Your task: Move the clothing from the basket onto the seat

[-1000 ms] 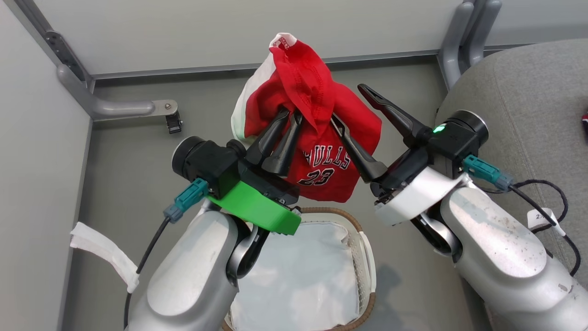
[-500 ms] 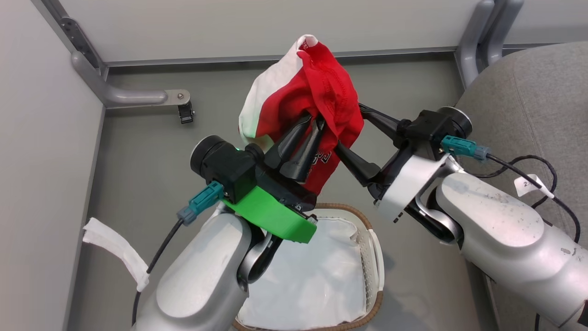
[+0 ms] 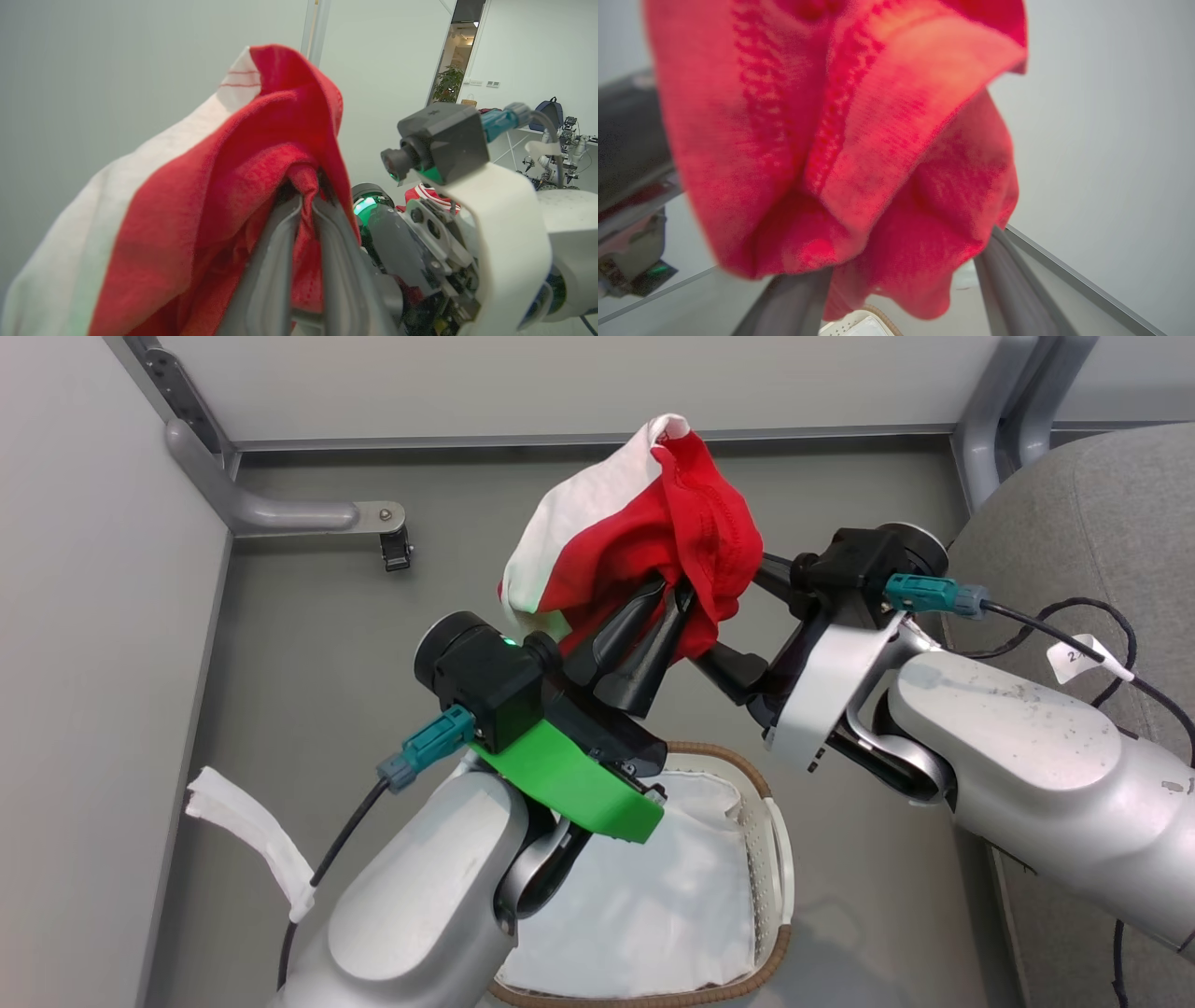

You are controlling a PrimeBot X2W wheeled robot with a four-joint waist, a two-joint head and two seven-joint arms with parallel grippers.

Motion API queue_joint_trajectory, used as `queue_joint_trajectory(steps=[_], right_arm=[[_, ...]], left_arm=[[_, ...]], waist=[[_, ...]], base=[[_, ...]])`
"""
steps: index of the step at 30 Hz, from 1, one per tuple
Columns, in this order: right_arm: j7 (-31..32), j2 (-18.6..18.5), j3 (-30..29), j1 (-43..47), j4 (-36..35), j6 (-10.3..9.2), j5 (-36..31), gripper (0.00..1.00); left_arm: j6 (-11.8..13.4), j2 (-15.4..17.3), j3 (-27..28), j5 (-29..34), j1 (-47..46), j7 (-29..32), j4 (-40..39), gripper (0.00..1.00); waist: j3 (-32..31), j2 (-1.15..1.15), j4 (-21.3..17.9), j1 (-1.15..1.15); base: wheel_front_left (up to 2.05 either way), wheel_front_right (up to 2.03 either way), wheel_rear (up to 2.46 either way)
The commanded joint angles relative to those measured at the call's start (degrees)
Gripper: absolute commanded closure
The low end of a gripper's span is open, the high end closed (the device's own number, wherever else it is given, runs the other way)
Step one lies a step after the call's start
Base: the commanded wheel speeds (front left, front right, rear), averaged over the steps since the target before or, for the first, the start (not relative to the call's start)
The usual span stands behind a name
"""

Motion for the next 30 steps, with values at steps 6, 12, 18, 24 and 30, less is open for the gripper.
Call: queue_joint_trajectory(steps=[6, 12, 18, 24, 30], right_arm=[[-0.3, 0.3, 2.3, -1.1, -0.4, -0.08, -0.7, 0.0], [-0.3, 0.9, 1.3, -0.6, 0.1, -0.08, -1.3, 1.0], [-0.3, 1.6, -2.6, 1.3, 0.6, -0.08, -3.3, 1.0], [-0.3, 1.9, -7.0, 3.9, 0.3, -0.08, -6.2, 1.0], [-0.3, 2.4, -12.3, 6.6, -0.4, -0.08, -8.9, 1.0]], left_arm=[[-0.2, 0.2, -1.4, -2.0, -1.0, 0.0, -0.5, 1.0], [-0.2, 0.5, -1.8, -2.5, -0.9, 0.0, -0.5, 1.0], [-0.2, 0.6, -1.4, -2.5, -0.8, 0.0, -0.3, 1.0], [-0.2, 0.5, -0.6, -1.7, -0.2, 0.0, 0.0, 1.0], [-0.2, 0.2, 0.6, -0.3, 0.6, 0.0, 0.5, 0.0]], waist=[[0.1, 0.0, 1.0, 0.0], [0.1, 0.0, 1.6, 0.0], [0.3, 0.0, 1.6, 0.0], [0.5, 0.0, 1.0, 0.0], [0.6, 0.0, 0.0, 0.0]], base=[[0.0, 0.0, 0.0], [0.0, 0.0, 0.0], [0.0, 0.0, 0.0], [0.0, 0.0, 0.0], [0.0, 0.0, 0.0]])
